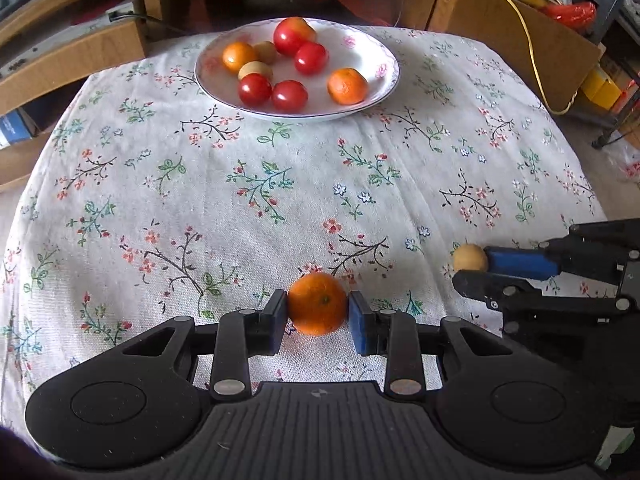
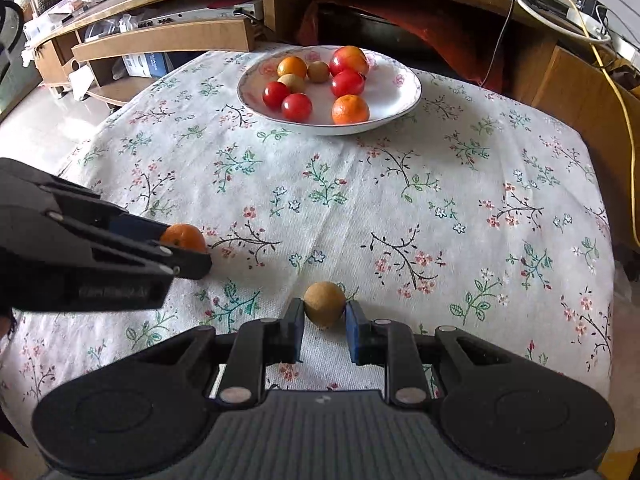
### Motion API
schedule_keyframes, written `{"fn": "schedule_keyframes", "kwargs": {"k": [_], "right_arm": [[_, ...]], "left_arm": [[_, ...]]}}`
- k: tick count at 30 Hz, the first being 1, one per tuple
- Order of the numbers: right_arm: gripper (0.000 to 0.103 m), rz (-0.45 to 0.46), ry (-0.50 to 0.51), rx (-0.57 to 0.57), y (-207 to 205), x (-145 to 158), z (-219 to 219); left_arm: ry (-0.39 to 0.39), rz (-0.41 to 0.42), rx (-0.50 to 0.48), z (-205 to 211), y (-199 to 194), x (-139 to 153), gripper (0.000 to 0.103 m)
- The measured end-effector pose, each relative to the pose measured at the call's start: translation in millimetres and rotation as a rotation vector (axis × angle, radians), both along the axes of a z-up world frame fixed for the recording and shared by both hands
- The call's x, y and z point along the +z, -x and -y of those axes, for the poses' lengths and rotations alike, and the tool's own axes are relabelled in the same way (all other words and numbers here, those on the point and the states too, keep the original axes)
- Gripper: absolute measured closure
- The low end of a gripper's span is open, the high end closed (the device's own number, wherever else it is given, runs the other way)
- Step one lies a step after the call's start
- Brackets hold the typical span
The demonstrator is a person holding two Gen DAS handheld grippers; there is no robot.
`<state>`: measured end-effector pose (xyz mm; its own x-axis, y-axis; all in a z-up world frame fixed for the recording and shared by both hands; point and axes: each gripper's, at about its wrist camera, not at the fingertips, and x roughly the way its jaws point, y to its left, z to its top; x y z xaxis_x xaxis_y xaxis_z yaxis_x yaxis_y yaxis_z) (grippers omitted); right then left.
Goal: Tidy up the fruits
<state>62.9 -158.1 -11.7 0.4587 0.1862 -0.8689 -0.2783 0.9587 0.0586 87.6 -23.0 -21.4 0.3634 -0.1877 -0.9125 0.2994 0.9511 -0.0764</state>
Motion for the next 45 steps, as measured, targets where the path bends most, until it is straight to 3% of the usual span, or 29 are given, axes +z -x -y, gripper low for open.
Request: {"fn": "schedule_keyframes", "kwargs": {"k": [13, 24, 30, 42, 45], "right_arm": [[0.088, 0.011, 0.006, -0.004, -3.2, -4.8, -4.0], [0.085, 0.0, -0.023, -0.02, -3.1, -4.4, 4.3], [0.075, 0.01, -0.02, -0.011, -1.6, -4.9, 7.5], [0.054, 0.027, -0.025, 0.03, 4.9, -7.1, 5.8], [0.05, 0.028, -0.042, 0.024, 6.3, -7.3, 7.5]], "left_arm": [[-0.014, 0.023, -0.048, 4.1, 4.0, -1.8, 0.054], [-0.012, 0.022, -0.045, 0.7, 4.0, 0.2, 0.039], [-0.003, 0.016, 0.0, -10.4, 0.0, 2.2, 0.037], [-0.046, 0.048, -0.056, 1.8, 7.7, -0.2, 0.029], [-0.077, 0.052, -0.052, 2.0, 9.6, -2.6, 0.019]]}}
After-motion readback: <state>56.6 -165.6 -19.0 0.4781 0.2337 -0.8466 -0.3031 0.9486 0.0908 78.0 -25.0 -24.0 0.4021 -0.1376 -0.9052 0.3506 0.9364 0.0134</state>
